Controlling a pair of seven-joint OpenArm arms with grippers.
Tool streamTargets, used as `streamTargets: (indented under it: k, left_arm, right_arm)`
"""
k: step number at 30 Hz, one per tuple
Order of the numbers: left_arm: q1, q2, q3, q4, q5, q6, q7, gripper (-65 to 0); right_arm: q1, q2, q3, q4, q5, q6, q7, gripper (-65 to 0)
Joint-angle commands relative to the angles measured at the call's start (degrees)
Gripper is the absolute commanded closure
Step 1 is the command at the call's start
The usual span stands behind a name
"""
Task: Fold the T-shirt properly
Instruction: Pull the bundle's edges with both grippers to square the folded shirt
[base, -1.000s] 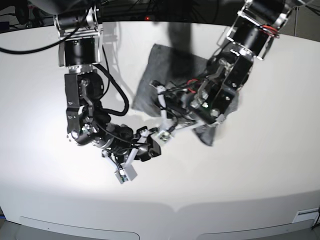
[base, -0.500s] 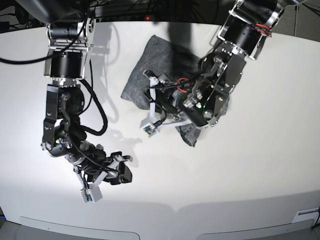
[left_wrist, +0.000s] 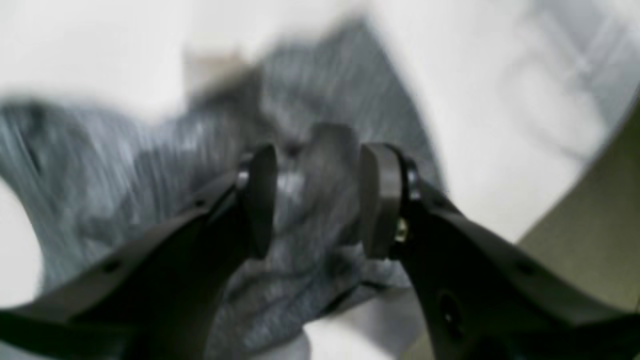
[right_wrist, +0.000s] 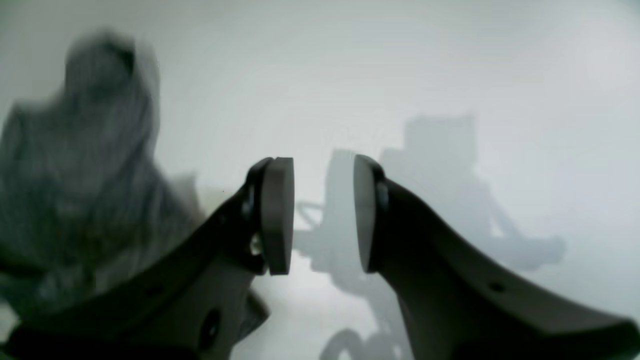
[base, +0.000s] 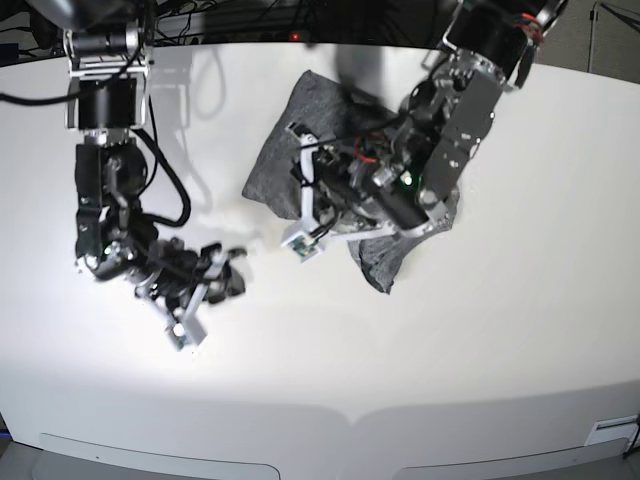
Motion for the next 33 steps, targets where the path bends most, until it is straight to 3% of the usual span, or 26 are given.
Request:
streamTargets:
  k: [1,5,13,18,26,33]
  left_arm:
    - [-0.3,0.7,0.0,2.5,-0.1,0.2,-0.6,-26.0]
    - [3.7,0.0,0.0,8.7,3.9,0.2,-0.7,-26.0]
    - [13.0,-6.3,0.0,14.0,4.4,1.8,-3.0,-26.0]
    - [16.9,-10.0,0.0,14.0,10.3,5.4,-11.6,-26.0]
    - [17.4,-14.4,0.0,13.8,16.6,7.5,-13.7,-26.0]
    - [17.7,-17.1,0.0,13.2,18.4,9.4,-17.9,-26.0]
  right_arm:
    - [1.2,0.7,-0.7,1.1,1.3,0.3,2.1,-20.6]
    - [0.1,0.6,-2.1,1.1,-1.2,0.3,3.2,-20.6]
    - [-1.2,0.3,-2.2,1.1,-1.1,0.3,3.4,-20.6]
    - [-2.3,-1.0,-2.7,1.1,-1.5,0.3,3.7,-20.6]
    - [-5.1,-1.4,-10.2,1.1,-3.0,0.3,3.7,-20.6]
    - [-5.5,-1.2,-10.9,1.1,-2.7,0.3,-0.3,-20.6]
